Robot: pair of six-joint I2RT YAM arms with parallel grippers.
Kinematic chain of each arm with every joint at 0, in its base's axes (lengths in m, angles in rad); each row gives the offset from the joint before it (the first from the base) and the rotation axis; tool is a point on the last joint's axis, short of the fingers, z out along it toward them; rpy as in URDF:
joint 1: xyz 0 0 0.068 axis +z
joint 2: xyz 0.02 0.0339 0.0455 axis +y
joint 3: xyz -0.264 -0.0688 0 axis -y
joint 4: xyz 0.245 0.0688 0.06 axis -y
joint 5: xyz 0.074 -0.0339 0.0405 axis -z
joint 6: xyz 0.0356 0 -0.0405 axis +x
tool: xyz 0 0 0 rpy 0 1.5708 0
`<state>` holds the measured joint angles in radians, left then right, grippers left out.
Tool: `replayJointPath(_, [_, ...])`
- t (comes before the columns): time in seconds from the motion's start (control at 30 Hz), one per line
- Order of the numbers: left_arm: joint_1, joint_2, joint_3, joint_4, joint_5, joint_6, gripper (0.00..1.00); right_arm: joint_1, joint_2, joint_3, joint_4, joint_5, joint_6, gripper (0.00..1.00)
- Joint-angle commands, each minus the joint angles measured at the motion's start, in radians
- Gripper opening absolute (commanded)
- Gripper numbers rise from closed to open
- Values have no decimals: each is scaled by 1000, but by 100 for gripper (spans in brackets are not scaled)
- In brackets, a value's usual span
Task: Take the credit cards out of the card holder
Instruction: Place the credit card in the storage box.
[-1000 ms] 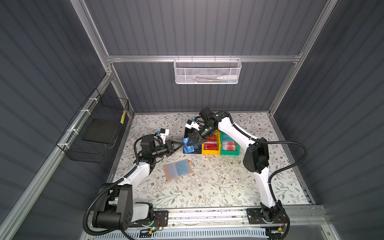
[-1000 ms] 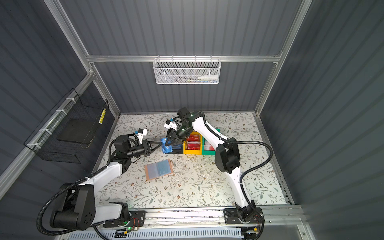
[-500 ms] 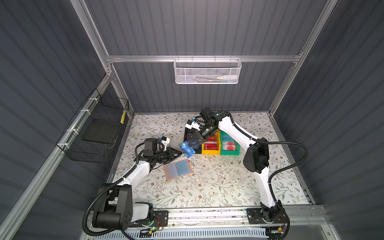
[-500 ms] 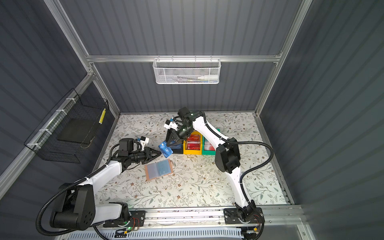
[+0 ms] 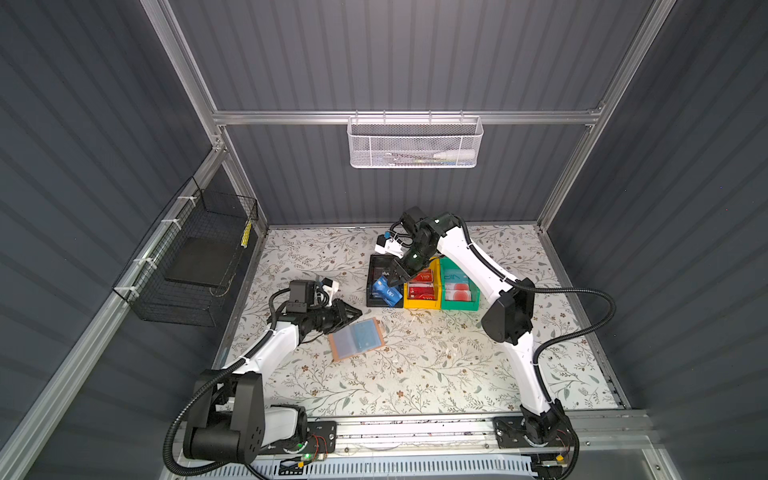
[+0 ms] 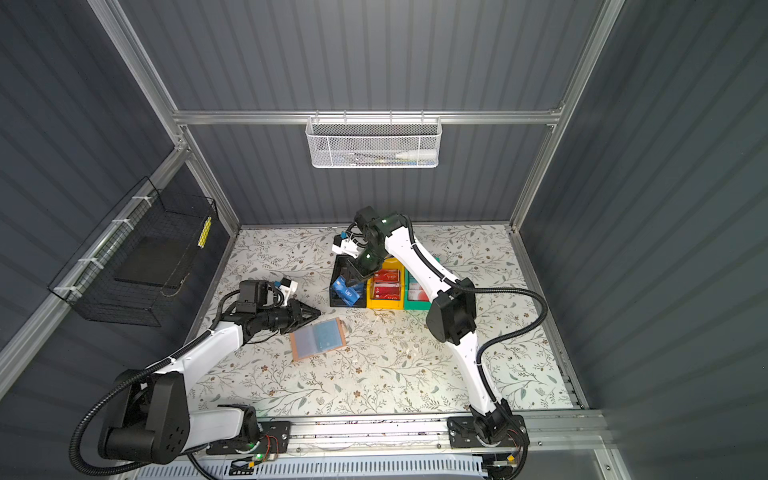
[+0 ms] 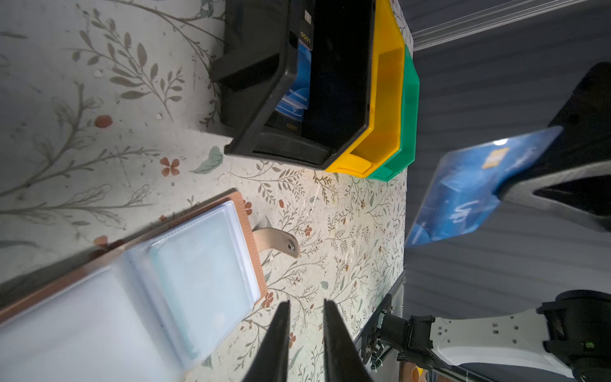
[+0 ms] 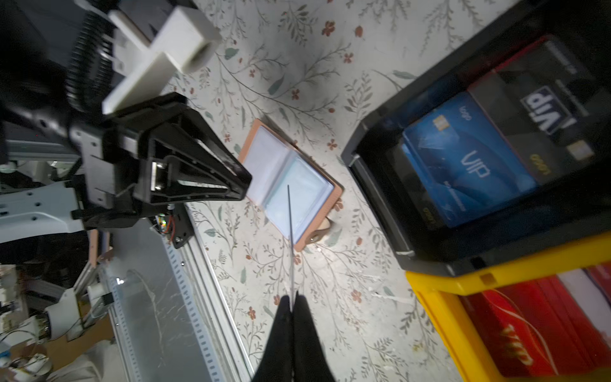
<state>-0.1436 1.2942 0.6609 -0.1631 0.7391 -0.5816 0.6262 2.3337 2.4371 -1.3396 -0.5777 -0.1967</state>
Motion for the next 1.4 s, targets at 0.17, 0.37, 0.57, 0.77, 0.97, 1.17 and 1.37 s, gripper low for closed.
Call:
replayJointPath(0.17, [-4,5,25,-36,-18,30,21,19,13,0,-32,186,-195,0])
replayJointPath(0.37, [-4,13,22,-36,-23,30,21,50,1,-3,3,192,-313,0])
replayJointPath(0.57, [-3,14,16,-33,-26,33,21,95,-10,-36,34,226,-452,0])
replayJointPath(0.77, [-2,23,8,-25,-25,32,21,119,10,-38,59,338,-523,0])
replayJointPath(0.97, [1,30,7,-17,-26,31,21,122,13,-38,96,392,-567,0])
replayJointPath(1.17, [6,36,6,-12,-24,30,21,125,16,-37,129,415,-634,0])
replayJointPath(1.37, [9,42,3,-6,-29,30,21,126,38,-35,159,414,-653,0])
